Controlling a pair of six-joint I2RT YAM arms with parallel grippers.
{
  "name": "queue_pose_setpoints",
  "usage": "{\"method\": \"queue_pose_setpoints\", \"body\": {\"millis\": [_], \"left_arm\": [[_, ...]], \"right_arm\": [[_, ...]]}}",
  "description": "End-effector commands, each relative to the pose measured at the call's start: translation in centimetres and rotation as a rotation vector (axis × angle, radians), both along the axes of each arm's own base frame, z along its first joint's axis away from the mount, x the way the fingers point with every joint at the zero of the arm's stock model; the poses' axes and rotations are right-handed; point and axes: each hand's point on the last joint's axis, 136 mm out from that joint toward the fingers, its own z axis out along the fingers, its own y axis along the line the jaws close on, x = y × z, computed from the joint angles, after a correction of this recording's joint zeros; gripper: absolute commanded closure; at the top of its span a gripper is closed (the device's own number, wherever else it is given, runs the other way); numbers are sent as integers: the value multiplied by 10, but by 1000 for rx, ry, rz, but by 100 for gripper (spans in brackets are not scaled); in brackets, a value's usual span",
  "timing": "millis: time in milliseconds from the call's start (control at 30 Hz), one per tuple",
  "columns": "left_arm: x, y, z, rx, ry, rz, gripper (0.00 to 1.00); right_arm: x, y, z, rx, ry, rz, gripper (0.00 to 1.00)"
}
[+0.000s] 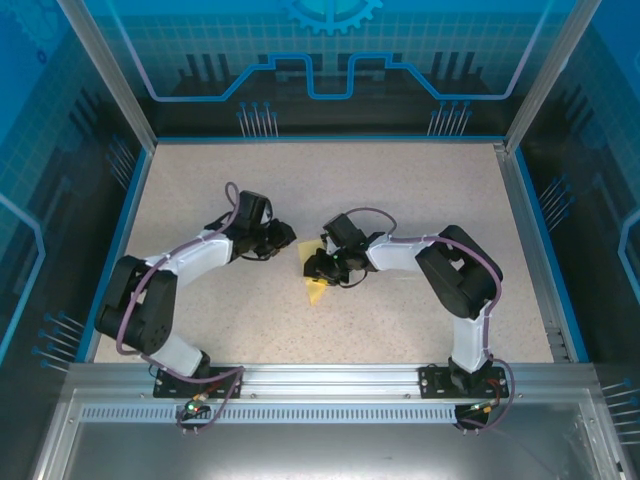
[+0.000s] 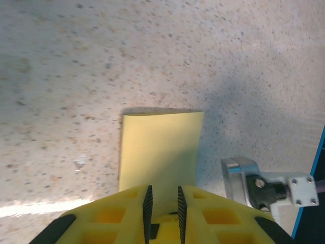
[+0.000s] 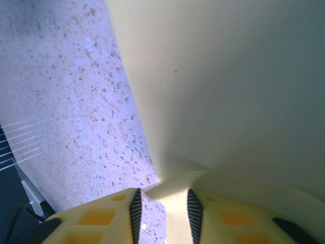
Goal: Fold a paper plane with a square sheet of paper (pick it up from the middle)
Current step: Third fold the triangle at the center of the table.
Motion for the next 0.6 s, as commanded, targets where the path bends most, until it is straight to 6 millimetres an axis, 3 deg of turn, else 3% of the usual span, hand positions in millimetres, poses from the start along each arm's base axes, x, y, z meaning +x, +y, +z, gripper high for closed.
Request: {"method": "queue_pose_setpoints", "body": {"millis": [0,167,333,567], "left_arm": [[-15,14,-15,17,69,37,75],[-20,11,-18,1,79,15,75],[-23,3,-19,-36,90,-24,75],[-29,-9,-22,-71,103,-78,75]], "right_arm": [[-11,-12,-26,-86,36,6,62],[-13,-14,-27,-93,35,8,60],[-13,-17,-29,-103,30,2,73],[-14,-22,-30,-116,25,-4,82]]}}
